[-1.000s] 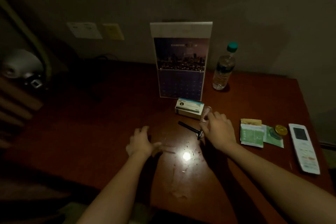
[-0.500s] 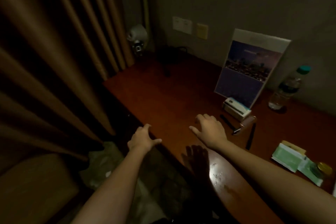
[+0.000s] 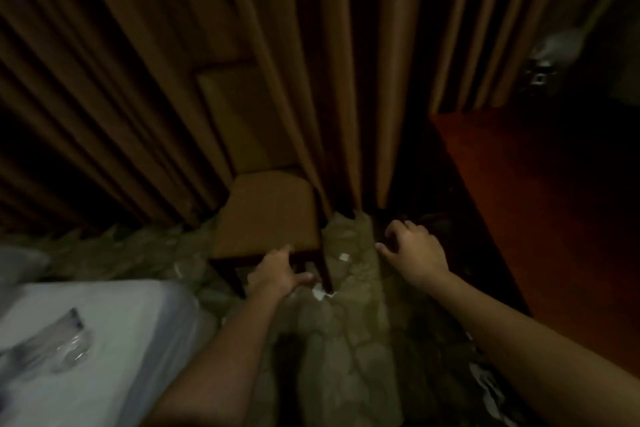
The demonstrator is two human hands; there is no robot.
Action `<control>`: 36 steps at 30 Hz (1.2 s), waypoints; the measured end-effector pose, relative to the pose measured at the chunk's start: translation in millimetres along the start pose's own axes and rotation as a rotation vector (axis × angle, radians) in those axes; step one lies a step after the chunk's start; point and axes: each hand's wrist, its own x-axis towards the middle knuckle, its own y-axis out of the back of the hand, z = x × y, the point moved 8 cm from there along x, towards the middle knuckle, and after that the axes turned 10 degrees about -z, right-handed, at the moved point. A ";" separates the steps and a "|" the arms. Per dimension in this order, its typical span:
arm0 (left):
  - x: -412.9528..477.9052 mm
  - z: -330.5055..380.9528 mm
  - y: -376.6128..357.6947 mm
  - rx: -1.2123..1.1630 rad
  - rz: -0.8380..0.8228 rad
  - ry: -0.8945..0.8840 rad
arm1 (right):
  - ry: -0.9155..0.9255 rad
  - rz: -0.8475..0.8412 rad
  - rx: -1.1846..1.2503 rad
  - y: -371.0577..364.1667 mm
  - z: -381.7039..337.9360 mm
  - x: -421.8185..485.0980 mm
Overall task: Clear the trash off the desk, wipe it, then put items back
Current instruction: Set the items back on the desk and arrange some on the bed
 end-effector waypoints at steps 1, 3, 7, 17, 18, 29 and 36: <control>-6.2 -34.8 5.3 -0.029 -0.003 0.035 | 0.034 -0.025 -0.016 -10.7 -28.5 3.4; -19.1 -108.7 17.7 -0.096 0.014 0.093 | 0.106 -0.093 -0.045 -36.5 -91.4 6.8; -59.0 -251.7 45.7 -0.212 0.126 0.225 | 0.248 -0.221 -0.030 -94.9 -217.6 2.2; -164.0 -540.7 32.8 -0.446 0.242 0.550 | 0.560 -0.497 -0.074 -247.1 -493.2 -49.2; -167.4 -555.2 28.1 -0.465 0.245 0.564 | 0.579 -0.525 -0.081 -260.3 -507.6 -54.5; -143.6 -697.0 18.7 -0.617 0.201 0.776 | 0.680 -0.770 -0.189 -402.1 -656.8 -19.0; -79.8 -804.3 51.2 -0.686 0.218 0.878 | 0.705 -0.882 -0.212 -497.6 -769.9 38.6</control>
